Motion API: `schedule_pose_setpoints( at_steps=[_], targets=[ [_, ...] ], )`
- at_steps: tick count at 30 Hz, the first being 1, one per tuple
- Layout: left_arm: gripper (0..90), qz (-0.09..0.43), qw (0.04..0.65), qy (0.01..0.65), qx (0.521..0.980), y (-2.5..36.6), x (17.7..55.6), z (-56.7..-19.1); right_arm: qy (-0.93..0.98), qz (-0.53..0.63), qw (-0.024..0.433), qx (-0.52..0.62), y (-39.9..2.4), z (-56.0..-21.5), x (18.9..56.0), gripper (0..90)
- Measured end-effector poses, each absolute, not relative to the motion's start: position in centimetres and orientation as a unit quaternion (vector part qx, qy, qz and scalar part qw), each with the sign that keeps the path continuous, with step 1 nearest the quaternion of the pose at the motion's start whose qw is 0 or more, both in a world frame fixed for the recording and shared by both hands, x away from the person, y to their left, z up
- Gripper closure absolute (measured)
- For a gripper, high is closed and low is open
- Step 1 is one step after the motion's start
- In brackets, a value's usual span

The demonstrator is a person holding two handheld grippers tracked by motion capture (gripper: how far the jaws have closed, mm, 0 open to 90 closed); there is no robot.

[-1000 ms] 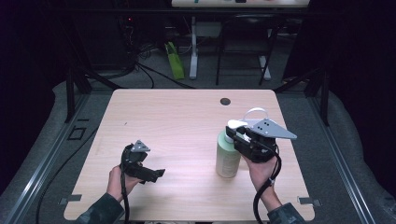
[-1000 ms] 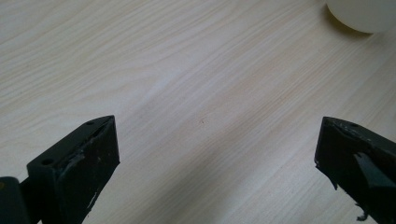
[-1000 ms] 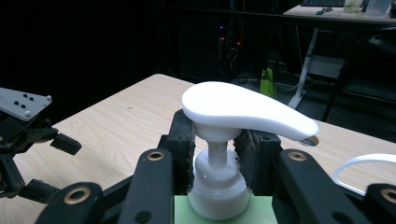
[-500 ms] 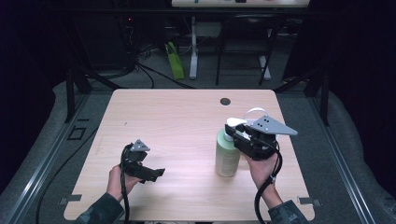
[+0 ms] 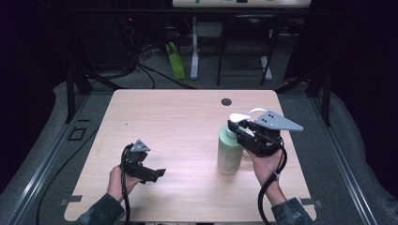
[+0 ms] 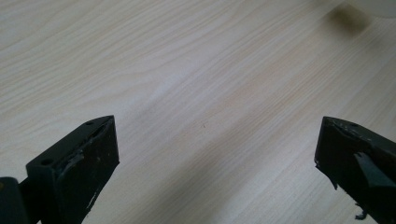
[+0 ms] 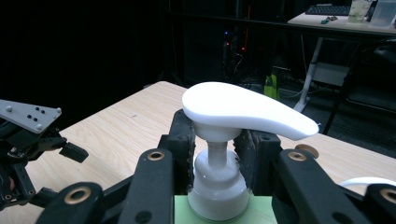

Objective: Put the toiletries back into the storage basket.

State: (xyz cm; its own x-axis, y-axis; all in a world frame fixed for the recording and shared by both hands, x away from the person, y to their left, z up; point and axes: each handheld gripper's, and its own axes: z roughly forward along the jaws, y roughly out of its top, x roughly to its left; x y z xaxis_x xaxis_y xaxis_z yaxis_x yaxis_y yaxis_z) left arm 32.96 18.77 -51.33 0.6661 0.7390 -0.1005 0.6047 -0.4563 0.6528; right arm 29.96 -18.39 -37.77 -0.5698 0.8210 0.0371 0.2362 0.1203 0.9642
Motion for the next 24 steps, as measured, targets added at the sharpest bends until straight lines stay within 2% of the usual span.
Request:
schedule_pose_setpoints(
  at_steps=[24],
  targets=[
    [0.0,0.116,0.33,0.397,0.849,19.1,33.3,-51.7,0.693,0.553,0.283,0.366,-18.3,-35.3,30.6,68.1]
  ],
)
